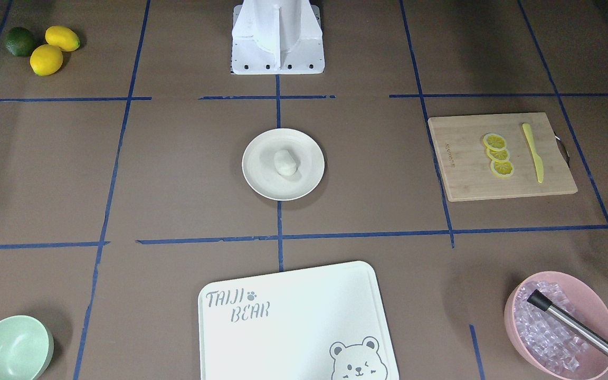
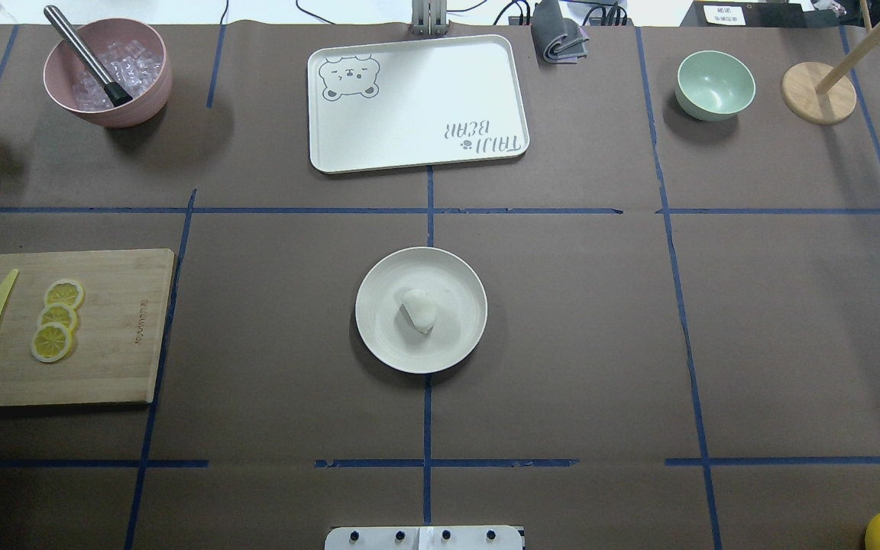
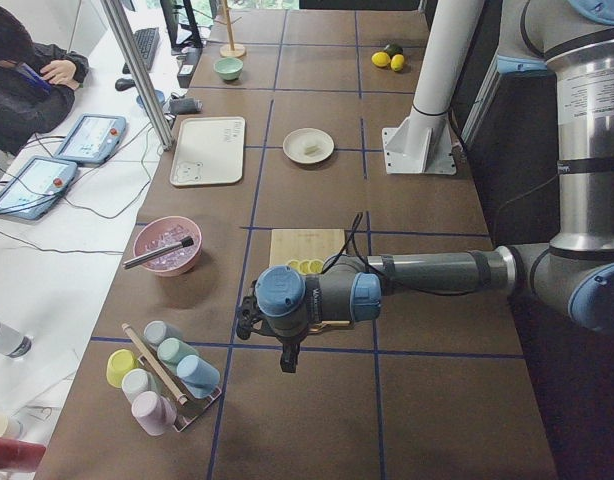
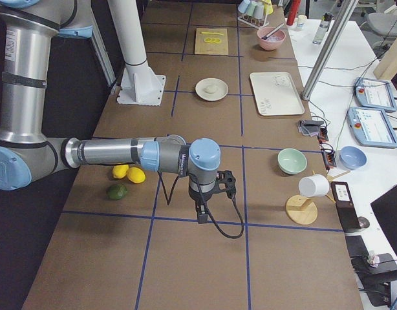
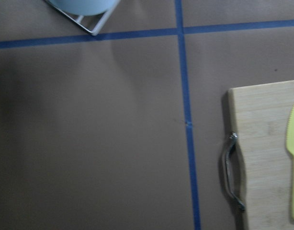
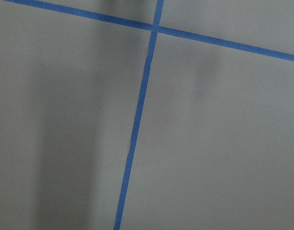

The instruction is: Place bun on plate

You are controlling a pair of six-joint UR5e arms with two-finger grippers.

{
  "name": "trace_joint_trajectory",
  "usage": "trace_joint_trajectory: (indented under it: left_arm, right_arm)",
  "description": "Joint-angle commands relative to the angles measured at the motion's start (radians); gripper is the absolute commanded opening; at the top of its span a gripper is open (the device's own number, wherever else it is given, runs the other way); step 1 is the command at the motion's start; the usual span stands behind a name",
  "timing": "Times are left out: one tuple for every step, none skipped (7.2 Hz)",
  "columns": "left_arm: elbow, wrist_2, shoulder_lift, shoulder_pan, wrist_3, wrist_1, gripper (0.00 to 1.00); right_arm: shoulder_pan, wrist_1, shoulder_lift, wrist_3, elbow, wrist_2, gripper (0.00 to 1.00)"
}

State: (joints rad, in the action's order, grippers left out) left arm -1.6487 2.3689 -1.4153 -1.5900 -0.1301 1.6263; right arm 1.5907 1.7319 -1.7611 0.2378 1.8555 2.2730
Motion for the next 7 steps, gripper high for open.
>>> trace_joint_trajectory:
  left_arm:
    - [-0.002,-0.014,0.001,-0.001,-0.002,0.004,1.00]
    - [0.007,-0.014,0.003,0.001,-0.003,0.004,1.00]
    - [0.009,-0.011,0.007,0.001,-0.003,0.006,1.00]
    - [0.000,-0.013,0.010,0.001,-0.005,0.004,1.00]
    - [0.006,-0.013,0.009,0.001,-0.005,0.007,1.00]
    - [0.009,-0.013,0.010,0.001,-0.005,0.007,1.00]
    - [0.009,-0.013,0.010,0.001,-0.005,0.007,1.00]
  right_arm:
    - [0.000,0.000,0.000,-0.002,-0.001,0.000,1.00]
    - [0.000,0.000,0.002,-0.003,0.001,0.000,1.00]
    - [0.000,0.000,0.002,-0.003,-0.001,0.000,1.00]
    - [0.000,0.000,0.002,-0.003,-0.001,0.000,1.00]
    - [0.000,0.000,0.002,-0.005,-0.001,0.000,1.00]
    - [0.000,0.000,0.002,-0.005,-0.001,0.000,1.00]
    - [0.000,0.000,0.003,-0.008,-0.001,0.002,1.00]
